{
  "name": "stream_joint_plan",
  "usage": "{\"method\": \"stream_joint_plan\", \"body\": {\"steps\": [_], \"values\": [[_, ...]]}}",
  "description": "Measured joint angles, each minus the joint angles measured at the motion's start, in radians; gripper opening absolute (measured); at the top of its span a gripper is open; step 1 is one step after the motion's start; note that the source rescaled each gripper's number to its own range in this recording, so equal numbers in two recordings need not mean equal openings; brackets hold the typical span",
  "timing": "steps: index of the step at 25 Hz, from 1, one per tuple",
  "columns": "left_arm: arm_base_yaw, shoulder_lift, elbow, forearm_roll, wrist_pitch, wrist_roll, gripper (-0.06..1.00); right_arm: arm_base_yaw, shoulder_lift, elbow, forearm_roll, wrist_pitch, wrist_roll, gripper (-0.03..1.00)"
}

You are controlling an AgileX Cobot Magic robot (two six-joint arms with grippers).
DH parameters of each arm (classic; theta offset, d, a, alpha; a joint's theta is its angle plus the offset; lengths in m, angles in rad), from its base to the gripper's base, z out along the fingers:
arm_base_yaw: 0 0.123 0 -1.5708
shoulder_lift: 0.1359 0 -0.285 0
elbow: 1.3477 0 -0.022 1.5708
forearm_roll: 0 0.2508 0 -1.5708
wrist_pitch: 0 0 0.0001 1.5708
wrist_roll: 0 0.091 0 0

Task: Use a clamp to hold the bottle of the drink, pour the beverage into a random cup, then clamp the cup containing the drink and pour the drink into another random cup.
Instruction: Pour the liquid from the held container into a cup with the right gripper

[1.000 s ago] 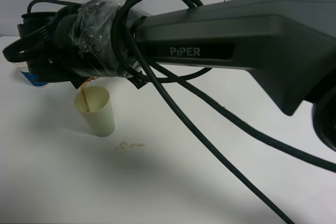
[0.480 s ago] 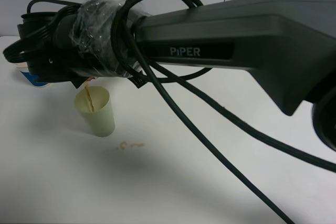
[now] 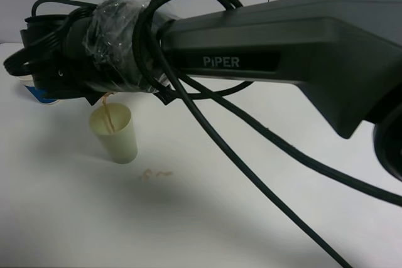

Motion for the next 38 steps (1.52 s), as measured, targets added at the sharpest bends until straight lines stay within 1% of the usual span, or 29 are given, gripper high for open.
{"method": "stream_joint_plan", "body": {"steps": [20, 38], "values": [[0.000, 0.000, 0.000, 0.000, 0.000, 0.000, 1.00, 0.030, 0.005, -0.001, -0.023, 0.000, -0.006, 0.01], [0.000, 0.000, 0.000, 0.000, 0.000, 0.000, 1.00, 0.033, 0.005, -0.001, -0.026, 0.000, -0.024, 0.01]]}}
